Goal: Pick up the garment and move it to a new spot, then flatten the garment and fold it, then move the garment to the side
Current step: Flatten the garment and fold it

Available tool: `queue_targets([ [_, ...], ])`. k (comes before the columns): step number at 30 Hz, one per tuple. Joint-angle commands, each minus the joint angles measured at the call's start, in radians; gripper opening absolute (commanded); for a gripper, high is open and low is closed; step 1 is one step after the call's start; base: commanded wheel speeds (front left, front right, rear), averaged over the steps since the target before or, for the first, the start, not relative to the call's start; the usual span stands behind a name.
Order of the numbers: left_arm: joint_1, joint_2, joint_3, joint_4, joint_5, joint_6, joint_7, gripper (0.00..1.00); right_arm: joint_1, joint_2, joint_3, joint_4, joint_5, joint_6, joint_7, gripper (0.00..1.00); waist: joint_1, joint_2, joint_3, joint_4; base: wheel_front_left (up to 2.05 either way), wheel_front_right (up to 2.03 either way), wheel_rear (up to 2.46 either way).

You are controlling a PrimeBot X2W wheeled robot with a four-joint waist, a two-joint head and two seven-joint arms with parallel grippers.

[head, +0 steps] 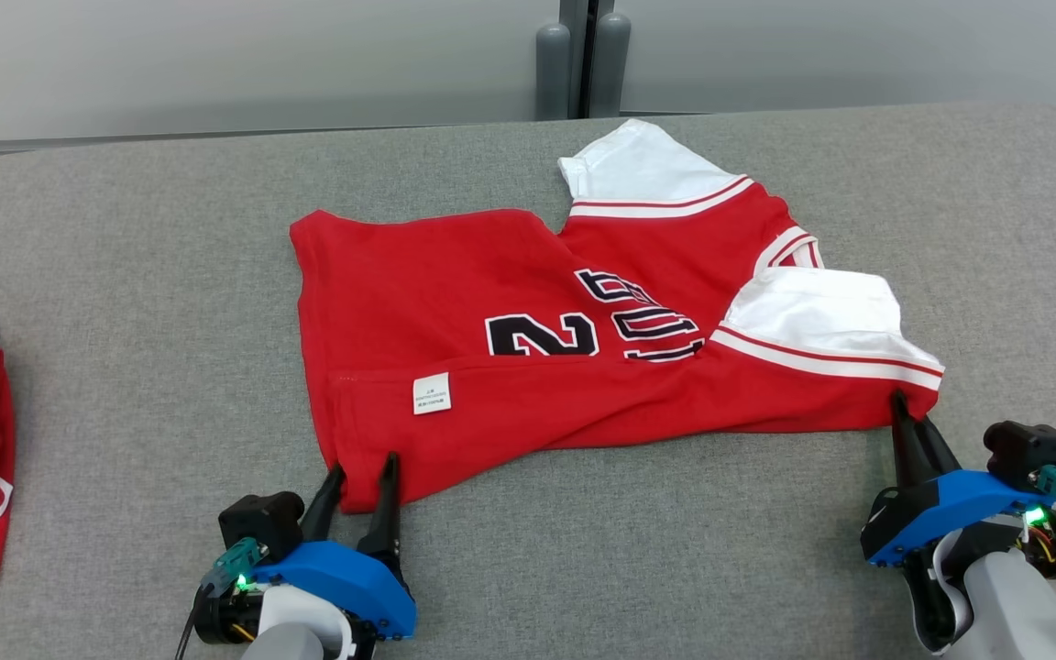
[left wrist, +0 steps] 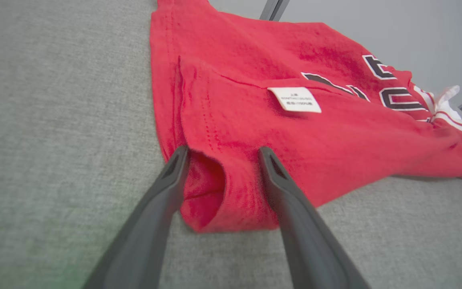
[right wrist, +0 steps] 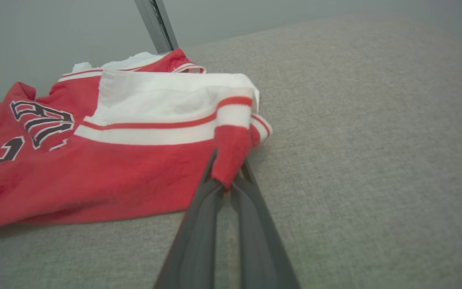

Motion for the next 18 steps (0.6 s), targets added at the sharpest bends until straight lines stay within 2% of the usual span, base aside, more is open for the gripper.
queue_targets([
  [1,-0.004,-0.004,-0.016,0.018,-0.011,-0.003,0.009,0.0,-0.016,-0.003,0.002,-0.001,0.005,0.0,-0.001,0.0,0.0,0.0,-0.001,0.0,0.0,0.0,0.0],
  [4,0.003,-0.004,-0.014,0.018,-0.028,-0.003,0.009,0.0,-0.009,-0.005,-0.006,-0.008,0.008,0.0,-0.001,0.0,0.0,0.0,-0.011,0.002,0.0,0.0,0.0],
  [8,0.023,0.006,0.039,-0.022,-0.037,-0.003,0.006,0.0,0.014,-0.004,-0.021,-0.018,0.012,0.0,-0.001,0.0,0.0,0.0,-0.04,0.009,0.0,0.0,0.0],
  [18,0.17,0.014,0.144,-0.076,0.005,-0.002,0.005,0.0,0.156,0.001,-0.007,-0.037,0.051,0.0,-0.001,0.0,0.0,0.0,-0.185,0.019,0.0,0.0,0.0],
])
